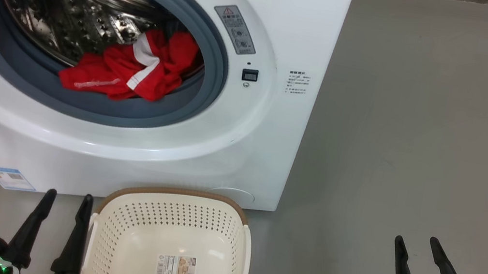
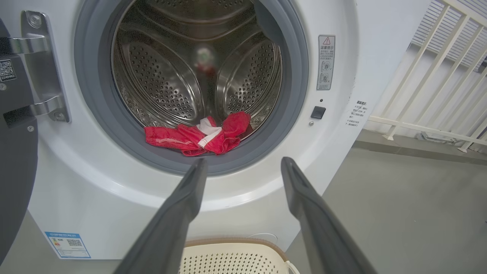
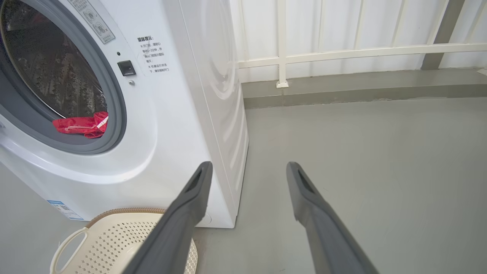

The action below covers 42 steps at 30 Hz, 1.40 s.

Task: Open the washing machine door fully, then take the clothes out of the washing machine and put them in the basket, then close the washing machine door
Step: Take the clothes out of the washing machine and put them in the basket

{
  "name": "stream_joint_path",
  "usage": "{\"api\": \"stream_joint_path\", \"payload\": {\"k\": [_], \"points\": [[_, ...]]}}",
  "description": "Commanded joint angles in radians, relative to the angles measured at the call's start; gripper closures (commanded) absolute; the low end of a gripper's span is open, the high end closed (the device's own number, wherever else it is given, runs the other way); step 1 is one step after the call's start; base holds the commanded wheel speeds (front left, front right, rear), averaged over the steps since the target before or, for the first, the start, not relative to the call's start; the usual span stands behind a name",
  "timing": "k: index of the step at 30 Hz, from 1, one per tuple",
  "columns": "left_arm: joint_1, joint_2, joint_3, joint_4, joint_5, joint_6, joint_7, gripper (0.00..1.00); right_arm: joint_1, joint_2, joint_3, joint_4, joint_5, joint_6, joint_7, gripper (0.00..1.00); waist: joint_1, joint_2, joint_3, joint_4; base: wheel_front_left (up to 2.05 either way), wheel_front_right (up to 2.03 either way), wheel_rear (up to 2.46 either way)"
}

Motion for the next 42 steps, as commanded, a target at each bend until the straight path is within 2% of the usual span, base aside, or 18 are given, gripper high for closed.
{"api": "stream_joint_path", "payload": {"k": [1,13,19,30,36,37,42], "points": [[-0.038,0.018,0.029,-0.018,0.002,0.002,-0.005,0.0,-0.028,-0.01,0.026,-0.02,-0.001,0.006,-0.009,0.0,0.0,0.0,0.001,0.0,0.61,-0.61,0.0],[-0.042,0.018,0.027,0.001,0.014,0.002,-0.005,0.0,-0.027,-0.008,0.028,-0.02,-0.003,0.006,-0.009,0.0,0.0,0.0,0.005,0.0,0.11,-0.11,0.0],[-0.106,0.049,-0.028,0.052,0.018,0.002,-0.005,0.0,-0.042,-0.003,0.036,-0.027,-0.006,0.006,-0.009,0.0,0.0,0.0,0.043,-0.008,0.0,0.0,0.0],[-0.433,0.147,-0.166,0.26,-0.027,0.002,-0.005,0.0,-0.096,0.021,0.044,-0.04,-0.017,0.006,-0.009,0.0,0.0,0.0,0.181,-0.037,0.0,0.0,0.0],[-0.657,0.203,-0.249,0.433,-0.079,0.002,-0.002,0.0,-0.14,0.028,0.057,-0.047,-0.017,0.006,-0.009,0.0,0.0,0.0,0.269,-0.065,0.0,0.0,0.0],[-0.734,0.219,-0.283,0.492,-0.097,0.002,0.002,0.0,-0.154,0.029,0.065,-0.05,-0.004,0.006,-0.009,0.0,0.0,0.0,0.296,-0.072,0.0,0.0,0.0],[-0.904,0.24,-0.363,0.617,-0.151,0.002,0.029,0.0,-0.188,0.029,0.078,-0.059,0.023,0.006,-0.009,0.0,0.0,0.0,0.361,-0.084,0.0,0.0,0.0]]}}
